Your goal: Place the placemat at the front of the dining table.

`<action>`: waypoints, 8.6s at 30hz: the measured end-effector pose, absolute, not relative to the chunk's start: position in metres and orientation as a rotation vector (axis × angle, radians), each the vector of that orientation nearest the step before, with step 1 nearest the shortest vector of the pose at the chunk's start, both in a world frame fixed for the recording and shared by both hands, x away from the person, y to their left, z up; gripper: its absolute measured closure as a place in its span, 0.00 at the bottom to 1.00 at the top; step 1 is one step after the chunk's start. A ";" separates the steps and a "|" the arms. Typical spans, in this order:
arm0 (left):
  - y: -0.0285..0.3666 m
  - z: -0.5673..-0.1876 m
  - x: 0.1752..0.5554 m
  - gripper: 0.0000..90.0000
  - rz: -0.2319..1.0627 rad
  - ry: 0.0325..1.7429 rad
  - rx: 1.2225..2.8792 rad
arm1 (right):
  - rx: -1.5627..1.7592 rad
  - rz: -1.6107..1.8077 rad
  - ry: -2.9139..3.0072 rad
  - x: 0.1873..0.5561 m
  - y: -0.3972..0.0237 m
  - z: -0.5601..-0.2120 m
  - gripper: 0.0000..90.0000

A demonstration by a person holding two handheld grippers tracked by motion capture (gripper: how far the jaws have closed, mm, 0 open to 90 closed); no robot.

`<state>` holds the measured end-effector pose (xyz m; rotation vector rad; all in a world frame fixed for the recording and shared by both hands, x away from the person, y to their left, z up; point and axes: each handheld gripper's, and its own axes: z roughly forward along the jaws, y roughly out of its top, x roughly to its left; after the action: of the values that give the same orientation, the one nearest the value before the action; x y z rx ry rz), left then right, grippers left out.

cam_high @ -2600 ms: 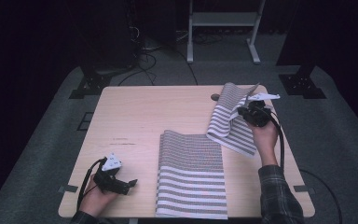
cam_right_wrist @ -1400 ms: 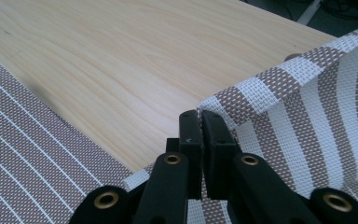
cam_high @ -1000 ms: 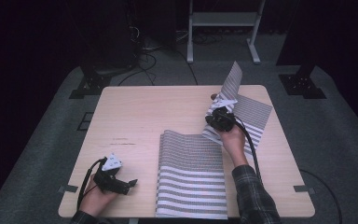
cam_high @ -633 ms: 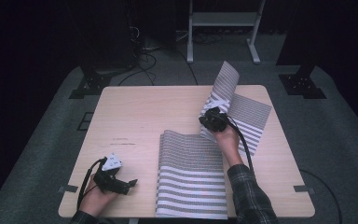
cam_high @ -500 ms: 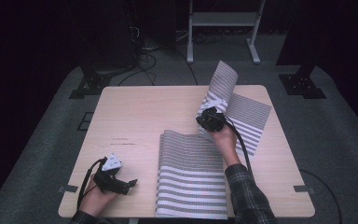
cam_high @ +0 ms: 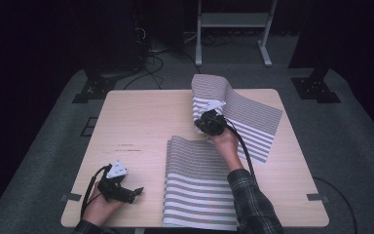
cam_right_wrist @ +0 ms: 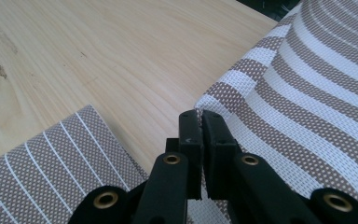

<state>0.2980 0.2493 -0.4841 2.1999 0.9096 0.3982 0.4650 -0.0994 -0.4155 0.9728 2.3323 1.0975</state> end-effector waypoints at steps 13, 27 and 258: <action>0.249 -0.484 0.298 0.00 0.399 0.908 2.203 | 0.938 1.131 2.371 0.466 -0.079 -0.417 0.97; 0.249 -0.484 0.298 0.00 0.398 0.909 2.200 | 0.867 1.111 2.403 0.477 -0.041 -0.411 0.97; 0.254 -0.463 0.290 0.00 0.442 0.919 2.203 | 1.232 1.069 2.173 0.295 -0.326 -0.464 0.00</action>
<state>0.2901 0.2539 -0.4634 2.2026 0.9192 0.4424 0.2947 -0.3259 -0.4638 1.2321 2.1730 1.0685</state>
